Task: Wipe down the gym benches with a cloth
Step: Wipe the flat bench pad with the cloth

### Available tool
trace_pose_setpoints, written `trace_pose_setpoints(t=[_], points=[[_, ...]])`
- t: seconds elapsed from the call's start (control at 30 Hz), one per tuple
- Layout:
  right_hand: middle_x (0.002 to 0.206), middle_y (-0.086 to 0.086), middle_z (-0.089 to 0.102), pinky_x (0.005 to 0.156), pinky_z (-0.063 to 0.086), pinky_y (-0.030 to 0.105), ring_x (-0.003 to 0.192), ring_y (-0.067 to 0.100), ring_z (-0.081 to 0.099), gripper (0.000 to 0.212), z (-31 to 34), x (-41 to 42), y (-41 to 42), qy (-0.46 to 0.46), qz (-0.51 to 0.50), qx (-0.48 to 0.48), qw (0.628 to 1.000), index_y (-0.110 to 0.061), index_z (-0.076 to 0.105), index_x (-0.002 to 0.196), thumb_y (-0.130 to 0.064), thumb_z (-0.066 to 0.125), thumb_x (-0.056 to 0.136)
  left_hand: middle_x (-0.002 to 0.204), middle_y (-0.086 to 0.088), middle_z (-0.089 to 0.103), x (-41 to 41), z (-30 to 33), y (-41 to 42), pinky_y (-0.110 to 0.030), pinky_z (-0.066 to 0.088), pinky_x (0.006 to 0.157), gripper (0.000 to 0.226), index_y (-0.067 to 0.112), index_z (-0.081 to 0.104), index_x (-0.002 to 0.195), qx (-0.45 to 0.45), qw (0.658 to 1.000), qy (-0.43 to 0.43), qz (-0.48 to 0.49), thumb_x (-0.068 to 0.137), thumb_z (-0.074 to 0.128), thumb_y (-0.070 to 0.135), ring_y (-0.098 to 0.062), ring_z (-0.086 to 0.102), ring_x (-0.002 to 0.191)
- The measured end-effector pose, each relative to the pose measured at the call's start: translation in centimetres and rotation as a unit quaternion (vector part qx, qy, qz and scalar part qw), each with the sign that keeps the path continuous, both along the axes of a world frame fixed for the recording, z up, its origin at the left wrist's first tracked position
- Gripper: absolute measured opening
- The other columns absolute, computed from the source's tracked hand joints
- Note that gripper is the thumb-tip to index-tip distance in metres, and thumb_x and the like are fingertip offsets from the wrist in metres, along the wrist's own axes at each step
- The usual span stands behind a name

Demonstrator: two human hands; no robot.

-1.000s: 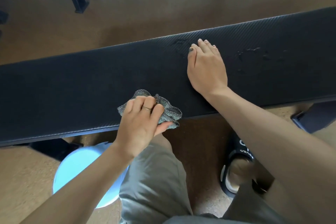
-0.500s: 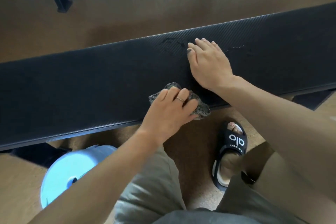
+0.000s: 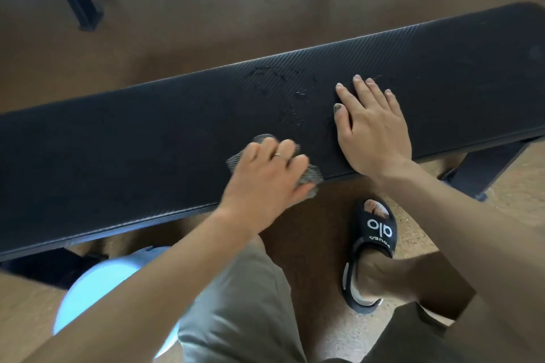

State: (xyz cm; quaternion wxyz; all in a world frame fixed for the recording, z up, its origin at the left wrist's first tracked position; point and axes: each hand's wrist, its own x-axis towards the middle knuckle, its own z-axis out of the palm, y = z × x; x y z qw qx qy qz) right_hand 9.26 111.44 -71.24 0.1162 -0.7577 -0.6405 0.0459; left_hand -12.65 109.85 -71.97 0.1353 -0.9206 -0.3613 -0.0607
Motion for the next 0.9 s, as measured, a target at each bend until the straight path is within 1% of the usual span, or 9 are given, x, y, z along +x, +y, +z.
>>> trace_pose_setpoints(t=[0.13, 0.27, 0.37, 0.47, 0.57, 0.67, 0.77, 0.83, 0.9], points=[[0.170, 0.002, 0.021, 0.129, 0.008, 0.043, 0.158, 0.020, 0.013, 0.058, -0.2, -0.1, -0.2, -0.015, 0.000, -0.001, 1.000, -0.030, 0.028, 0.162, -0.047, 0.014, 0.108, 0.115, -0.008, 0.058, 2.9, 0.3, -0.1, -0.042, 0.042, 0.079, 0.039, 0.018, 0.057, 0.111, -0.008, 1.000, -0.006, -0.023, 0.100, 0.042, 0.052, -0.030, 0.054, 0.097], [0.170, 0.000, 0.021, 0.129, 0.008, 0.041, 0.158, 0.018, 0.012, 0.057, -0.1, 0.1, -0.2, -0.009, -0.006, -0.008, 1.000, -0.031, 0.028, 0.162, -0.046, 0.014, 0.108, 0.123, -0.010, 0.057, -1.2, 0.1, -0.5, -0.044, 0.046, 0.086, 0.034, 0.022, 0.047, 0.116, -0.028, 0.998, -0.024, -0.051, 0.094, 0.056, 0.046, -0.031, 0.055, 0.105], [0.171, 0.000, 0.020, 0.129, 0.007, 0.041, 0.158, 0.018, 0.011, 0.058, -0.2, 0.0, -0.3, -0.007, -0.008, -0.010, 1.000, -0.031, 0.027, 0.162, -0.047, 0.013, 0.108, 0.112, -0.009, 0.055, -6.0, -0.4, -0.4, -0.044, 0.045, 0.083, 0.043, 0.020, 0.045, 0.107, 0.007, 0.999, -0.007, -0.047, 0.085, 0.073, 0.044, -0.031, 0.052, 0.099], [0.170, 0.001, 0.021, 0.129, 0.008, 0.042, 0.158, 0.019, 0.013, 0.059, -0.2, -0.2, 0.0, -0.008, -0.011, -0.012, 1.000, -0.031, 0.028, 0.162, -0.050, 0.011, 0.108, 0.104, -0.010, 0.054, -6.7, -0.4, -0.1, -0.043, 0.043, 0.076, 0.043, 0.016, 0.048, 0.102, 0.015, 1.000, 0.010, -0.016, 0.087, 0.073, 0.048, -0.032, 0.051, 0.090], [0.171, 0.002, 0.018, 0.129, 0.008, 0.044, 0.159, 0.021, 0.011, 0.064, -0.2, -0.2, 0.1, -0.024, -0.004, -0.020, 0.999, -0.029, 0.025, 0.162, -0.052, 0.007, 0.106, 0.106, -0.010, 0.056, -4.9, -0.6, -0.3, -0.042, 0.043, 0.077, 0.042, 0.016, 0.053, 0.101, 0.018, 0.999, 0.034, -0.020, 0.085, 0.076, 0.047, -0.032, 0.054, 0.090], [0.172, 0.004, 0.016, 0.129, 0.007, 0.046, 0.159, 0.023, 0.008, 0.064, -0.3, -0.2, 0.2, -0.030, 0.007, -0.025, 0.999, -0.027, 0.022, 0.163, -0.052, 0.006, 0.106, 0.112, -0.009, 0.055, -2.7, -0.2, 0.0, -0.042, 0.044, 0.080, 0.038, 0.018, 0.051, 0.106, 0.019, 0.998, 0.033, -0.055, 0.089, 0.070, 0.045, -0.030, 0.054, 0.095], [0.172, 0.005, 0.010, 0.129, 0.004, 0.046, 0.159, 0.023, 0.004, 0.062, -0.1, 0.0, 0.4, -0.025, 0.019, -0.041, 0.999, -0.027, 0.016, 0.164, -0.049, 0.007, 0.107, 0.112, -0.007, 0.056, 0.8, 0.3, 0.3, -0.042, 0.042, 0.081, 0.029, 0.018, 0.054, 0.106, -0.002, 0.997, 0.023, -0.076, 0.096, 0.054, 0.045, -0.030, 0.054, 0.098], [0.173, 0.005, 0.005, 0.129, 0.000, 0.046, 0.160, 0.023, -0.001, 0.061, -0.2, 0.0, 0.5, -0.024, 0.027, -0.048, 0.998, -0.026, 0.011, 0.165, -0.048, 0.008, 0.107, 0.110, -0.007, 0.057, 2.6, 0.4, 0.5, -0.042, 0.041, 0.081, 0.034, 0.018, 0.057, 0.102, -0.017, 0.997, 0.020, -0.066, 0.098, 0.039, 0.047, -0.029, 0.054, 0.096], [0.173, 0.005, -0.001, 0.128, -0.004, 0.046, 0.159, 0.023, -0.006, 0.061, -0.2, 0.3, 0.8, -0.017, 0.052, -0.066, 0.996, -0.026, 0.006, 0.165, -0.047, 0.011, 0.108, 0.108, -0.006, 0.058, 3.6, 0.4, 0.9, -0.042, 0.041, 0.081, 0.039, 0.018, 0.059, 0.101, -0.028, 0.998, 0.008, -0.053, 0.097, 0.034, 0.049, -0.030, 0.054, 0.095]])
